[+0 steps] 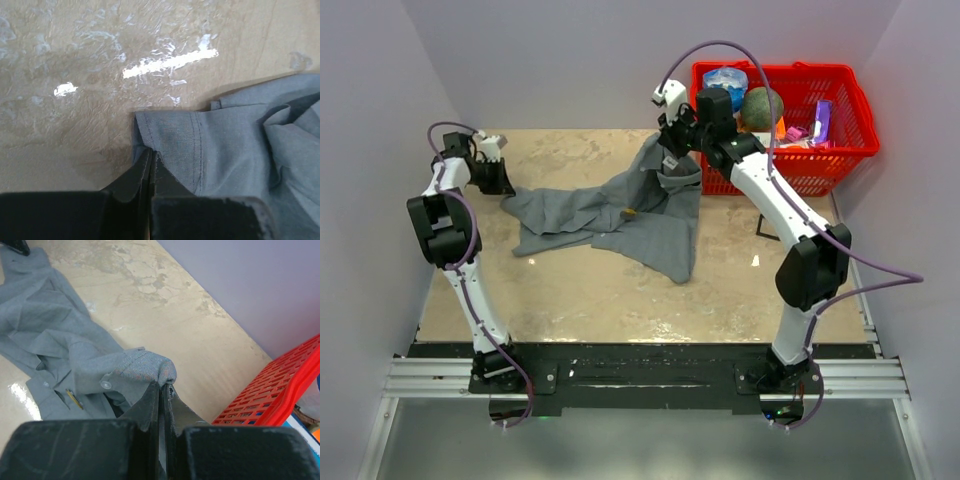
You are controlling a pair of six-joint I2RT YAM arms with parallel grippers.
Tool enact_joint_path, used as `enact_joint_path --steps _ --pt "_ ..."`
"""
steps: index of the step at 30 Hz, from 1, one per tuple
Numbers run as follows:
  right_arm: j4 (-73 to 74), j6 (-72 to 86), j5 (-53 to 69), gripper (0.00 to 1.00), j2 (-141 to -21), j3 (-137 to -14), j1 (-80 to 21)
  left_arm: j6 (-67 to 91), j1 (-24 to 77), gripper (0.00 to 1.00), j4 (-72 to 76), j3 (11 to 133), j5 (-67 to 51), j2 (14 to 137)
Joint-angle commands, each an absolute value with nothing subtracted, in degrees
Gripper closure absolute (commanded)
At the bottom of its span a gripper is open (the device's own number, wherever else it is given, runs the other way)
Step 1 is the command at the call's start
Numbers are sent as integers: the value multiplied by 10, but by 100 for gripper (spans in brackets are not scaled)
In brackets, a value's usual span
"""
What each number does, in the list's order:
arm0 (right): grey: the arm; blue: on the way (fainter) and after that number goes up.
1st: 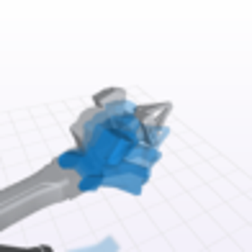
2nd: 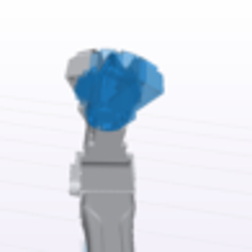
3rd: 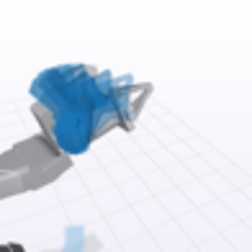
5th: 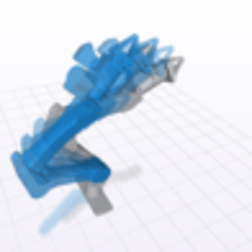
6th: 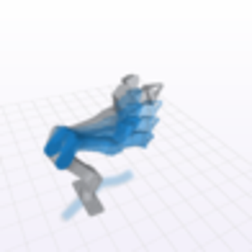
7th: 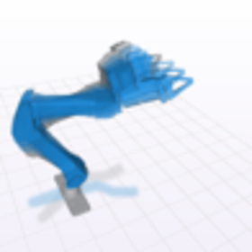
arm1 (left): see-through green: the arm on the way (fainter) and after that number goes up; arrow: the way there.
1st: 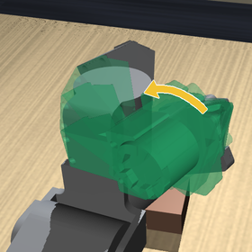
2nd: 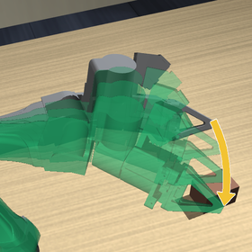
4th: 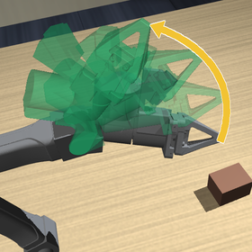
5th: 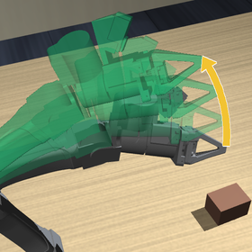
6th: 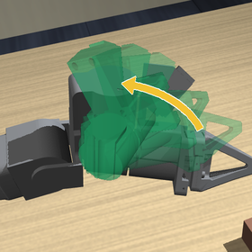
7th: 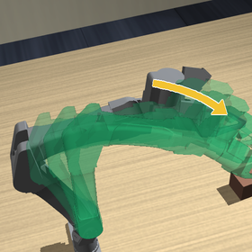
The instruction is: Remove the brooch from the garment
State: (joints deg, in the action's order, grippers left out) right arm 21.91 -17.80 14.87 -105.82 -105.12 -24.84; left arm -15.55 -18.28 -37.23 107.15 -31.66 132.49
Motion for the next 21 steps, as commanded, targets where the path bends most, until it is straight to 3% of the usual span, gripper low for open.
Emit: enact_joint_path --steps 1,8,21 --pt "185 -150 149 100 -1085 -1106 -233 -155 -193 100 -383 1126 -375 1268" --pt "145 -142 121 100 -1122 -1200 -225 -84 -208 100 -224 1129 -396 1096" --pt "81 -155 105 100 -1105 -1259 -223 -15 -249 100 -57 1189 -305 962"
